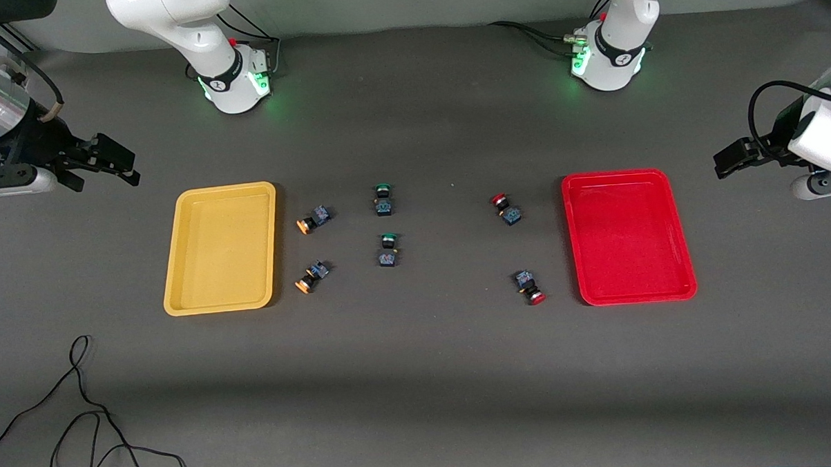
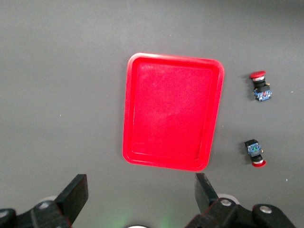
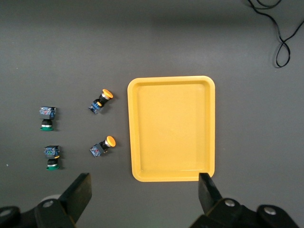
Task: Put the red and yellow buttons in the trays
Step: 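Grasp a yellow button with the right gripper while the left gripper grasps a red button, then lower the yellow button into the yellow tray while the left gripper lowers red, then grasp the second yellow button with the right gripper while the left gripper withdraws, then place the yellow button in the yellow tray while the left gripper grasps red, then lift the red button with the left gripper while the right gripper withdraws, then lower the red button into the red tray with the left gripper, then open the left gripper and raise it from the red tray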
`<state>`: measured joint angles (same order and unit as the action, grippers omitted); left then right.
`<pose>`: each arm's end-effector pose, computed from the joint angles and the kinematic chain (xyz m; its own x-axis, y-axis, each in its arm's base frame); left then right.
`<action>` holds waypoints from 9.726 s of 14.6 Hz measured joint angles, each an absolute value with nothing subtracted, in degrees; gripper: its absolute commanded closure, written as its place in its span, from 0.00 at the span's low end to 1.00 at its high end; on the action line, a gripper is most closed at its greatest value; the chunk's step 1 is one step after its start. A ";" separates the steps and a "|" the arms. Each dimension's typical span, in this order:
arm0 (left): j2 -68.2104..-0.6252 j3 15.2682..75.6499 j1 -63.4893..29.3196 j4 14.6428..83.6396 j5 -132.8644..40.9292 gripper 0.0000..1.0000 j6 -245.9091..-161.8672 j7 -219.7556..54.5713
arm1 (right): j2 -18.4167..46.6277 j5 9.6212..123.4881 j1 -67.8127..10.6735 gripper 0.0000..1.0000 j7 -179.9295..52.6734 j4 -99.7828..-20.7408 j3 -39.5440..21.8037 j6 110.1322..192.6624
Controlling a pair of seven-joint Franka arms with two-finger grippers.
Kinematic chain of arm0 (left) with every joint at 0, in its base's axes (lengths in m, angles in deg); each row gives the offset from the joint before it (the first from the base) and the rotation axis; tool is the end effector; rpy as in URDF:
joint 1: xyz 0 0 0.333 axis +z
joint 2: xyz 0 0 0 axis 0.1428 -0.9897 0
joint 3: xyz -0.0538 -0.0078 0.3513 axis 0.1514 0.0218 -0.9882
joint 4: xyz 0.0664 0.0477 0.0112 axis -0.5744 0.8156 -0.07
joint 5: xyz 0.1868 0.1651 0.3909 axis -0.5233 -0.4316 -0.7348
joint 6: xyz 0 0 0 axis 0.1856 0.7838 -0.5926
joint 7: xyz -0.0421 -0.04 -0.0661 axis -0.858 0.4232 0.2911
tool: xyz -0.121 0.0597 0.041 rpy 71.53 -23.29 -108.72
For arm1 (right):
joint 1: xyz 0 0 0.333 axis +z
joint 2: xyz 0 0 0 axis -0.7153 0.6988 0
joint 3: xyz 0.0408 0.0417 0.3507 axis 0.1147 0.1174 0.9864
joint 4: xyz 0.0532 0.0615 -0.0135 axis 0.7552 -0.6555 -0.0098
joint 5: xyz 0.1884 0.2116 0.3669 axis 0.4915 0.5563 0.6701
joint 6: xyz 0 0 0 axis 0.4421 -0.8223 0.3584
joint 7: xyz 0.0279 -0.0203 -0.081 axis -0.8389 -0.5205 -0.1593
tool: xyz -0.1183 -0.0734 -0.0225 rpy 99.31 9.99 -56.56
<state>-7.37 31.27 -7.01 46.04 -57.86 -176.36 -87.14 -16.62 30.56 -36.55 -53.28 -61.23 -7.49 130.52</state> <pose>0.6086 -0.0236 0.5840 0.9860 0.1425 -0.0865 0.1366 -0.9881 -0.0701 0.5873 0.0519 0.6199 0.9995 -0.0056 0.0307 -0.0047 -0.9996 -0.0282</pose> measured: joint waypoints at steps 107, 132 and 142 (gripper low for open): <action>-49.26 38.96 -20.86 48.14 -59.89 0.61 -226.55 -125.58 | -20.92 32.10 -38.96 0.00 -54.26 -70.64 -8.23 139.33; -12.87 37.80 -8.54 75.95 -55.41 1.00 -207.00 -102.28 | -16.88 31.20 -36.29 0.00 -54.28 -66.44 -8.13 135.89; -34.46 37.36 -5.34 64.17 -57.25 0.00 -218.68 -100.64 | -16.45 30.09 -35.69 0.00 -54.41 -66.51 -8.62 137.97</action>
<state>-34.46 37.36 -5.34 64.17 -57.25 -218.68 -100.64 -16.45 30.09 -35.69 -54.41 -66.51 -8.62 137.97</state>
